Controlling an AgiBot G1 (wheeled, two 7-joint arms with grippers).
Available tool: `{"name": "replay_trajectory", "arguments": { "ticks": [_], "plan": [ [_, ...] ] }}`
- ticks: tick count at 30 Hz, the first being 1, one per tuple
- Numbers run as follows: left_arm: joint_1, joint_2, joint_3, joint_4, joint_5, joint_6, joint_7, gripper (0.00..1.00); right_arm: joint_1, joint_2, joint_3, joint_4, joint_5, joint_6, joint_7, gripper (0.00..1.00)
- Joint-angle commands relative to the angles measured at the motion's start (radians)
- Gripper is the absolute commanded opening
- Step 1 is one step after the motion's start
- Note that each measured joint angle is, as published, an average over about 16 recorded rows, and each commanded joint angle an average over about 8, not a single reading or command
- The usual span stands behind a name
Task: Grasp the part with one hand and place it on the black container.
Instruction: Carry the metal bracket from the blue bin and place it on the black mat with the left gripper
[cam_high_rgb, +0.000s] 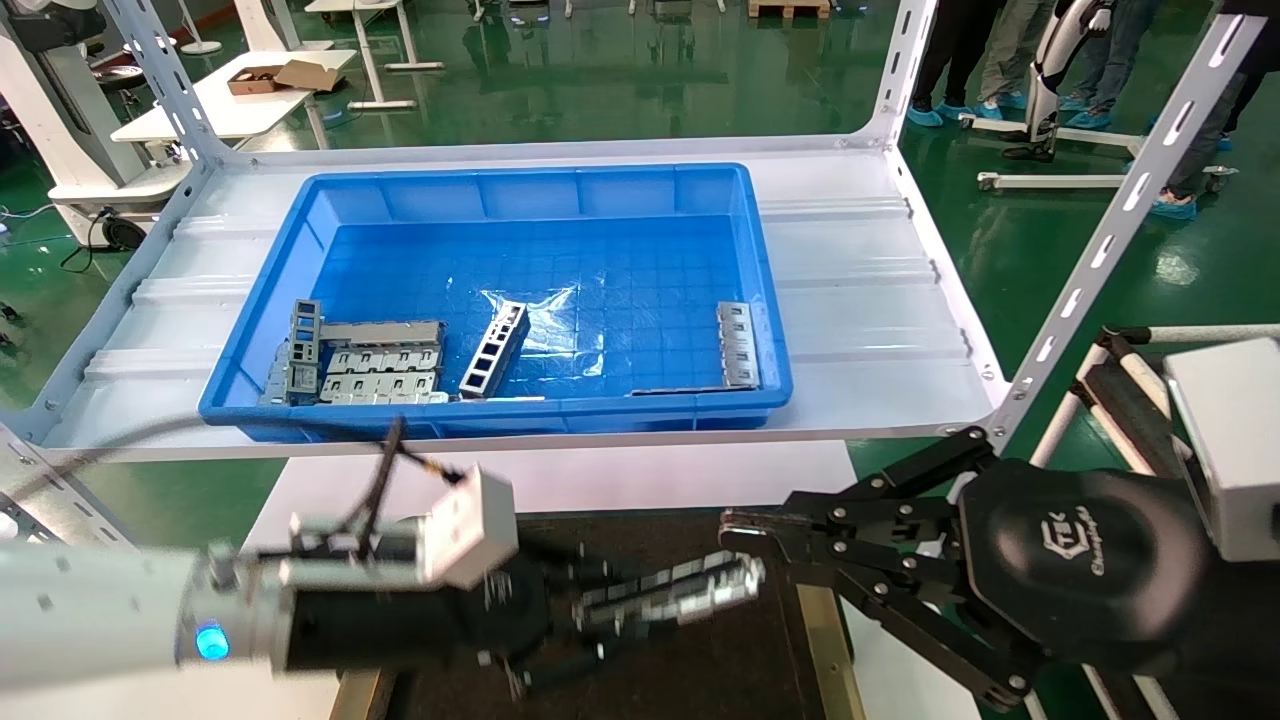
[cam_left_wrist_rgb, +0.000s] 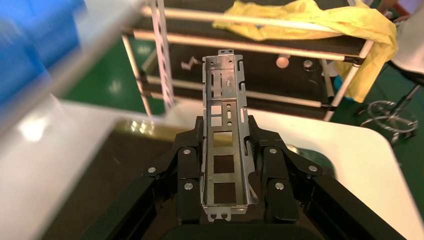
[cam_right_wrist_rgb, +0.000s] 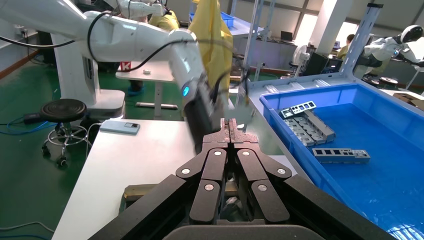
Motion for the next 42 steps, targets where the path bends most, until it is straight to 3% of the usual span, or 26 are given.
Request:
{"name": "replay_trajectory", "arguments": {
  "ticks": [1,12,30,42],
  "plan": [
    [0.046,-0.016,0.011,-0.04,0.002,-0.034,-0.054,0.0,0.0,0.0,0.0,0.0,0.0,0.0,0.0,0.0],
    [0.209,0.067,0.077,0.026,0.076,-0.371,-0.305,0.0,0.0,0.0,-0.001,0.0,0.001,0.0,0.0,0.0],
    [0.244,0.283,0.144,0.18,0.155,-0.848,-0.661,0.0,0.0,0.001,-0.002,0.0,0.001,0.001,-0.001,0.0],
    [0.255,0.369,0.196,0.244,0.163,-1.058,-0.816,0.0,0.001,0.001,-0.003,0.0,0.002,0.001,-0.001,0.0]
  ]
}}
